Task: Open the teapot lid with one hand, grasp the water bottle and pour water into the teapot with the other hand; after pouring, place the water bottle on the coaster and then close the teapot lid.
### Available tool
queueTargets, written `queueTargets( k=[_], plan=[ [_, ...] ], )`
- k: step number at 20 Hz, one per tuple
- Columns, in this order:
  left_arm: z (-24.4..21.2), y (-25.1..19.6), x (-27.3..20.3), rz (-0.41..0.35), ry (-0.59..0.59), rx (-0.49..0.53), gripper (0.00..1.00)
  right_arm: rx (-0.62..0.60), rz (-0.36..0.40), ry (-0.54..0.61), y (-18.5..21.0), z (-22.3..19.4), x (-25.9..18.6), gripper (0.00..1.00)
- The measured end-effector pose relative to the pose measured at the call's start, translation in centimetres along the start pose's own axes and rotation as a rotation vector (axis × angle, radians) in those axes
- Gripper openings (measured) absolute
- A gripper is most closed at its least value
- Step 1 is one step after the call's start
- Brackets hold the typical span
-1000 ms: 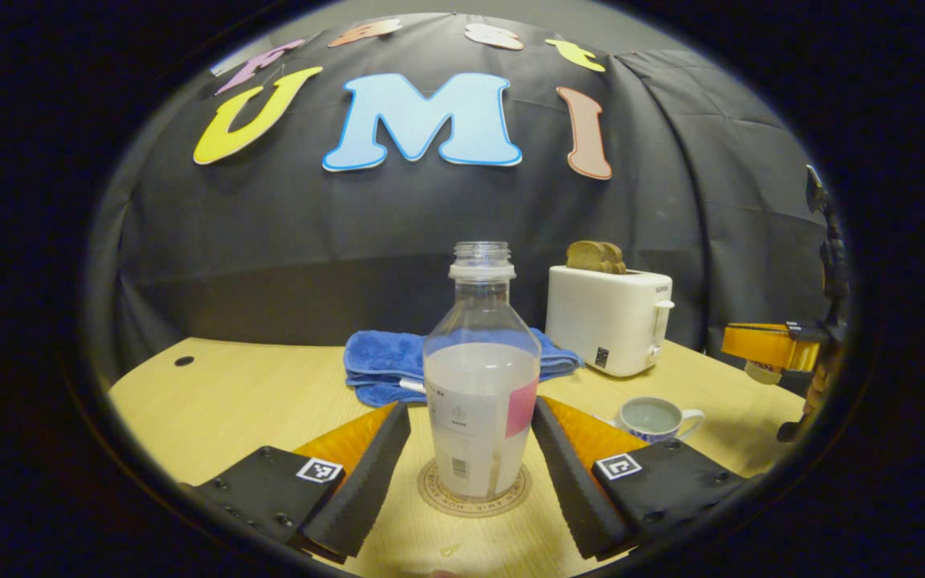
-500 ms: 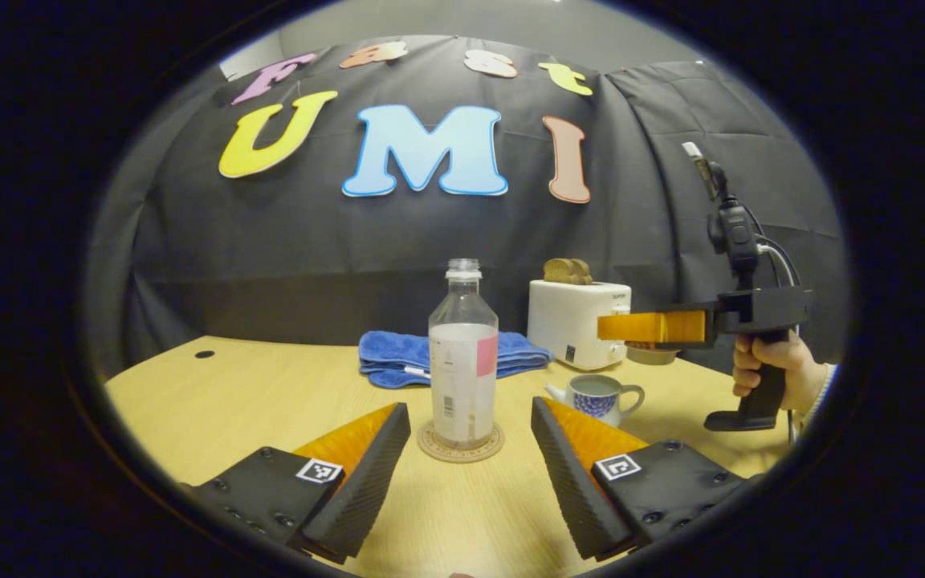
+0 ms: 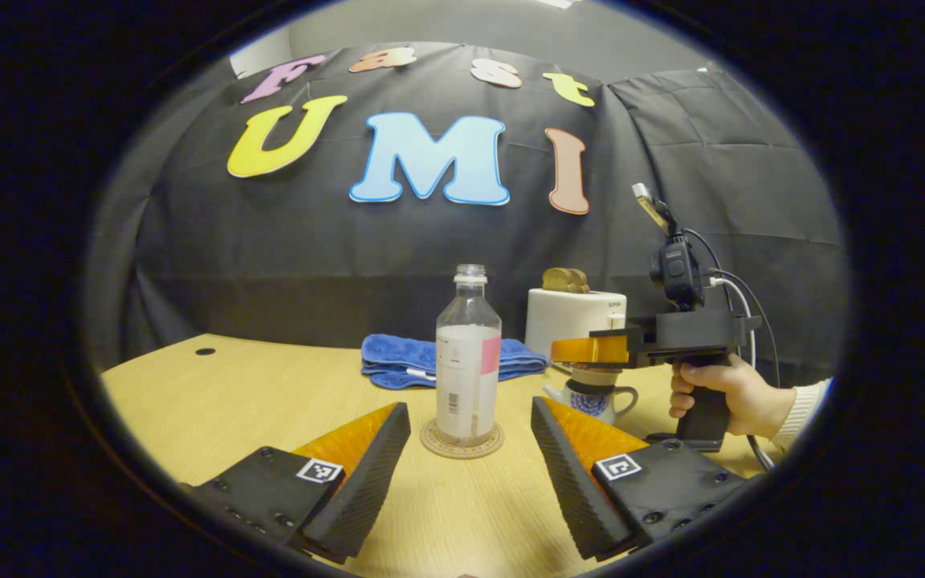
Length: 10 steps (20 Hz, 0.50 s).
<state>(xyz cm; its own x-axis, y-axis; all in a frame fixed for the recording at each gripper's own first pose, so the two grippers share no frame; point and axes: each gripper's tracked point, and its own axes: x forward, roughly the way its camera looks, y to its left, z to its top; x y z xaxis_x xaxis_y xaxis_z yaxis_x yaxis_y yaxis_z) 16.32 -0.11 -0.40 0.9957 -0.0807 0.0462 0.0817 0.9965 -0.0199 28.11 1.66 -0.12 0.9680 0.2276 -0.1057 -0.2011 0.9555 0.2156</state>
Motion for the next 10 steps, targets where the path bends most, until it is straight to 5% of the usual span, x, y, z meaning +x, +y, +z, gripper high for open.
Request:
queueTargets(
  k=[10],
  plan=[
    [0.6, -1.0, -0.4, -0.027, -0.024, 0.021, 1.0, -0.048, -0.005, -0.011, -0.1, -1.3, 0.4, 0.14]
  ],
)
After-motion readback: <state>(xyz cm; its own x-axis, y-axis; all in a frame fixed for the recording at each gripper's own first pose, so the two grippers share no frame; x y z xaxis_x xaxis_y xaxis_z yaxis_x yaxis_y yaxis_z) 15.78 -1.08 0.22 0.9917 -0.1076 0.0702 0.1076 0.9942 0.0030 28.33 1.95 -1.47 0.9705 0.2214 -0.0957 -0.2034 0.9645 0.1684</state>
